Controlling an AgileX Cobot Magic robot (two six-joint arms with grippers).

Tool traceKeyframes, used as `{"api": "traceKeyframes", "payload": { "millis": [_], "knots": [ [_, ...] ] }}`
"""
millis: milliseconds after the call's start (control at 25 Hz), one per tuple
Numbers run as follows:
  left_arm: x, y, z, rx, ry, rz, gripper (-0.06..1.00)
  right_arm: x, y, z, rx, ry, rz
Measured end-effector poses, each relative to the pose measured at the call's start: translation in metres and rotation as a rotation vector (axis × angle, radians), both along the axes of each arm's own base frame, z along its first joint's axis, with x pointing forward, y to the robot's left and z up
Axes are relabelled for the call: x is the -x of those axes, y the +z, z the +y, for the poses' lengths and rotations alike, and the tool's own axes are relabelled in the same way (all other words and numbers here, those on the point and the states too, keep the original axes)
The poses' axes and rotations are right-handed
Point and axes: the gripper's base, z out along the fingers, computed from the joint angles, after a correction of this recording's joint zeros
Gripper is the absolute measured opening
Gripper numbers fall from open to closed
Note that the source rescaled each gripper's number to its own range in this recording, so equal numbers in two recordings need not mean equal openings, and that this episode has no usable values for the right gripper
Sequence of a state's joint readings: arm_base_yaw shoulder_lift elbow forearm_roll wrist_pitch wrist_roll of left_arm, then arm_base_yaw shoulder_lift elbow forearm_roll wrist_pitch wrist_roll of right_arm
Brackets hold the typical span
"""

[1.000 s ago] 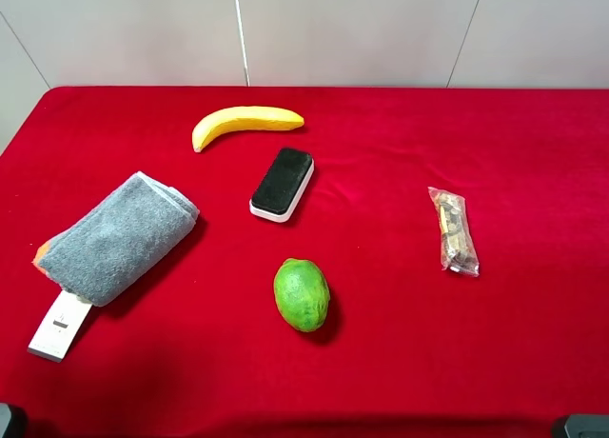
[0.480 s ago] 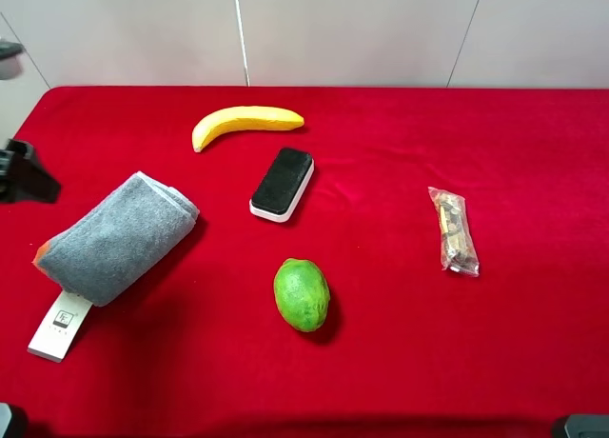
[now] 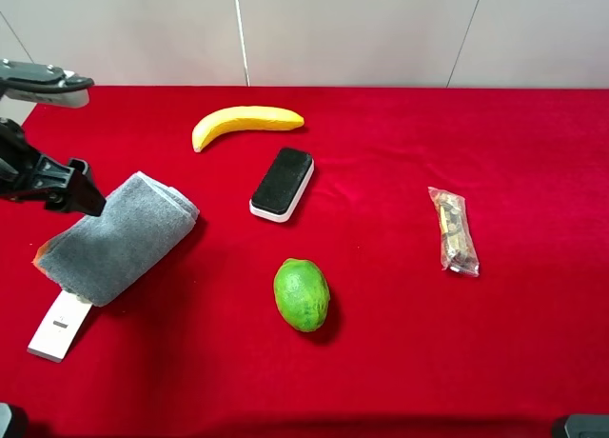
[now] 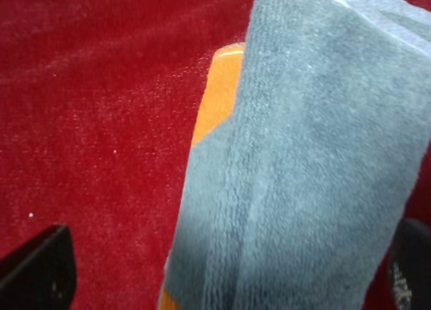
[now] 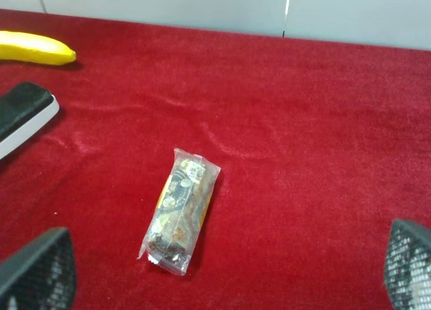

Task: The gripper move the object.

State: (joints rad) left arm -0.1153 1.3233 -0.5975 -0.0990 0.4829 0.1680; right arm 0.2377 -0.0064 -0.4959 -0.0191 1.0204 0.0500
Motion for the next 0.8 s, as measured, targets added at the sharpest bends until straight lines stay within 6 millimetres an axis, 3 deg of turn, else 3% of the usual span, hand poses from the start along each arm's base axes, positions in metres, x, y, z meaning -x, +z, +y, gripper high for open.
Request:
{"api": "traceKeyframes", "payload": {
  "millis": [800],
  "knots": [
    [-0.022,-0.057,-0.017,-0.025,-0.053,0.102,0.95,0.000,0.000,0.000,0.000,0.000,0.000]
  ]
}}
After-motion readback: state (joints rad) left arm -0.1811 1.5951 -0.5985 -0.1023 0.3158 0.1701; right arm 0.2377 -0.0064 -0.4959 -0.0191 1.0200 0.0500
